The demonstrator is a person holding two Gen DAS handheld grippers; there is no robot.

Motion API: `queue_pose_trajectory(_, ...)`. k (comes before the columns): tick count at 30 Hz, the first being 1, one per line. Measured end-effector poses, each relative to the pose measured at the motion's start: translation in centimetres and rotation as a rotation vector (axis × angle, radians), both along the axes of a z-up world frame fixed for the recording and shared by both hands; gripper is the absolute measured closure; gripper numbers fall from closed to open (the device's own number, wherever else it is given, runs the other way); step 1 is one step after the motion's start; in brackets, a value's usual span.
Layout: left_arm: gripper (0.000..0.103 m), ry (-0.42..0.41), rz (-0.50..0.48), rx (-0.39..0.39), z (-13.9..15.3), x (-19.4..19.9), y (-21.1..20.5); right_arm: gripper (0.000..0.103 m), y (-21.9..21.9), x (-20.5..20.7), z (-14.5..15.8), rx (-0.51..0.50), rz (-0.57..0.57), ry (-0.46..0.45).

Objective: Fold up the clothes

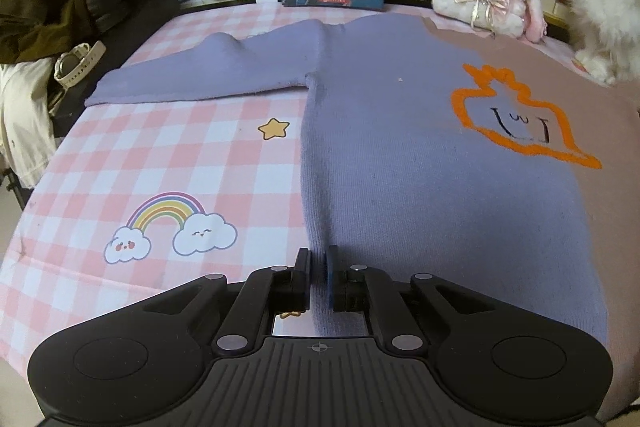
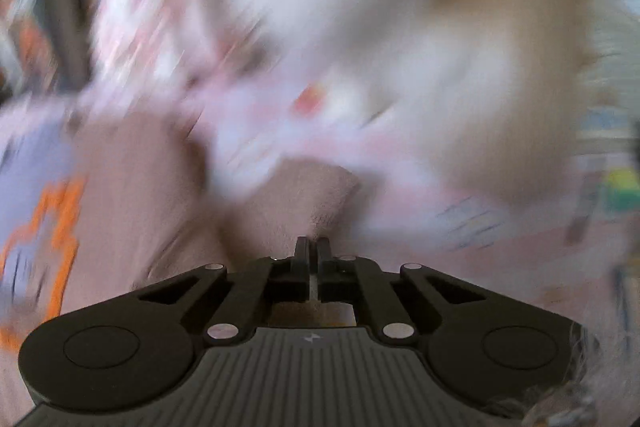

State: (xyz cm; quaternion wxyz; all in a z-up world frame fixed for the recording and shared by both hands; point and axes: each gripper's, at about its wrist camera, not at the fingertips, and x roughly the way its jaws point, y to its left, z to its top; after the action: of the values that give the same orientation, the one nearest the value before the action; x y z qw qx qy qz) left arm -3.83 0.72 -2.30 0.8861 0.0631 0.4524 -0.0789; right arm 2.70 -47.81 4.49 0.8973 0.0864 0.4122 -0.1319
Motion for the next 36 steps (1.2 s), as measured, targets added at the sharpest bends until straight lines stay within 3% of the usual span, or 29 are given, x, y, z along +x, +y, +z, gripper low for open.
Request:
queue_pose_trajectory(4,0.096,0.002,0.000,0.008,0.0,-0.1,-0.1,0.100,-4.2,-3.8,3.0,-0.099,-0.265,-0.131)
queue_pose_trajectory(7,0.096,0.005,-0.006,0.016,0.1,-0.1,-0.2,0.099,-6.4,-5.4,2.5,-0.100,-0.349,-0.116)
queue_pose_trajectory(14,0.096,0.003,-0.004,0.021,0.1,-1.2,0.0,0.102,-8.8,-8.0,0.4,-0.068,-0.432,-0.047)
queue_pose_trajectory(19,0.096,-0.001,0.008,0.024,0.1,-1.8,-0.2,0.099,-8.3,-6.3,-0.6,-0.057,-0.351,0.018)
queue_pose_trajectory(20,0.096,-0.005,0.012,0.023,0.0,-1.9,-0.2,0.091,-8.2,-5.8,-0.8,-0.054,-0.330,0.031)
queue_pose_trajectory(21,0.096,-0.007,0.014,0.024,0.0,-2.0,-0.2,0.070,-8.1,-5.3,-1.0,-0.051,-0.310,0.045)
queue_pose_trajectory(22,0.096,-0.008,0.016,0.027,0.0,-2.0,-0.3,0.059,-8.0,-4.8,-1.2,-0.049,-0.290,0.059)
queue_pose_trajectory(23,0.096,-0.009,0.017,0.031,0.0,-2.0,-0.3,0.052,-7.8,-4.3,-1.4,-0.046,-0.269,0.072)
queue_pose_trajectory(26,0.096,-0.013,0.020,0.035,0.0,-2.0,-0.3,0.051,-7.5,-2.9,-2.0,-0.038,-0.208,0.113)
queue_pose_trajectory(32,0.096,-0.015,0.039,0.022,0.0,-2.2,-0.2,0.055,-7.0,-0.6,-3.1,-0.035,-0.126,0.169)
queue_pose_trajectory(34,0.096,-0.016,0.046,0.018,0.0,-2.3,-0.2,0.070,-7.1,-0.7,-3.1,-0.049,-0.147,0.158)
queue_pose_trajectory(35,0.096,-0.016,0.049,0.016,0.0,-2.3,-0.1,0.089,-7.1,-0.7,-3.2,-0.056,-0.157,0.152)
queue_pose_trajectory(36,0.096,-0.017,0.052,0.014,0.0,-2.3,-0.1,0.095,-7.2,-0.7,-3.2,-0.063,-0.168,0.146)
